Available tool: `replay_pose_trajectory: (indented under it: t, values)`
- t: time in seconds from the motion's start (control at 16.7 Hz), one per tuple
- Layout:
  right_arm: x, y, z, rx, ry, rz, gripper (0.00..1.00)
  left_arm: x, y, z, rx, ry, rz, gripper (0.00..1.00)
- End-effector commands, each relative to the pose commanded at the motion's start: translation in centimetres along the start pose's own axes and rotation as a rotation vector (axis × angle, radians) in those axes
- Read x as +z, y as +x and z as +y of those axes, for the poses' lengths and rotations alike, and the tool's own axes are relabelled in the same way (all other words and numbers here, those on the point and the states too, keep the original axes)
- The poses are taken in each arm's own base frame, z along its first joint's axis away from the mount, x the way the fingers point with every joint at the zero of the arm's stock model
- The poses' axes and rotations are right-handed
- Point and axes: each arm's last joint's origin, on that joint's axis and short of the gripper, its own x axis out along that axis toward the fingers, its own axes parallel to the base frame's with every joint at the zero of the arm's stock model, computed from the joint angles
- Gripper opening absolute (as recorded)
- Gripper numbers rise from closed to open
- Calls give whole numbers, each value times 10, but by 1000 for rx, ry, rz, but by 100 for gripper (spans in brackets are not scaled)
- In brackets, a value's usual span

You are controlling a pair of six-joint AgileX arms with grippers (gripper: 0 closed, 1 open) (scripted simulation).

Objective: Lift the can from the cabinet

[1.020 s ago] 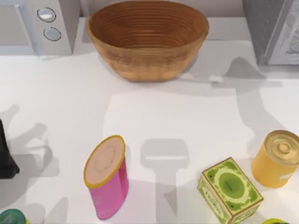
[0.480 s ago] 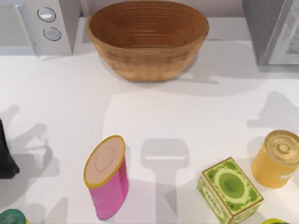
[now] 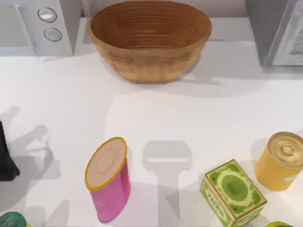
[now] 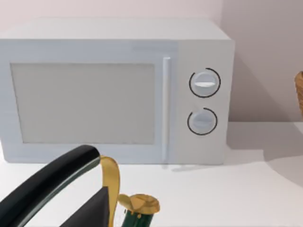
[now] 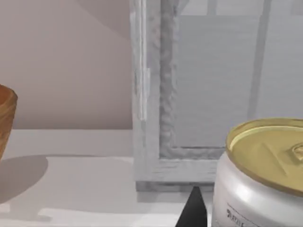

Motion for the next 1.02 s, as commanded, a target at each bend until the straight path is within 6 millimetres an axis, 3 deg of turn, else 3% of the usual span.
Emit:
replay_pose_trajectory:
  t: [0.12,0.3,0.72,1.02]
  values:
    - [-25,0,-3,0,0,-9,0,0,0,0,0,0,0,100]
    - [-42,1,-6,1,0,-18,0,0,0,0,0,0,0,100]
    - [-44,2,-6,6,-8,3,0,0,0,0,0,0,0,100]
    - [-37,8,-9,104,-183,231,0,0,0,0,0,0,0,100]
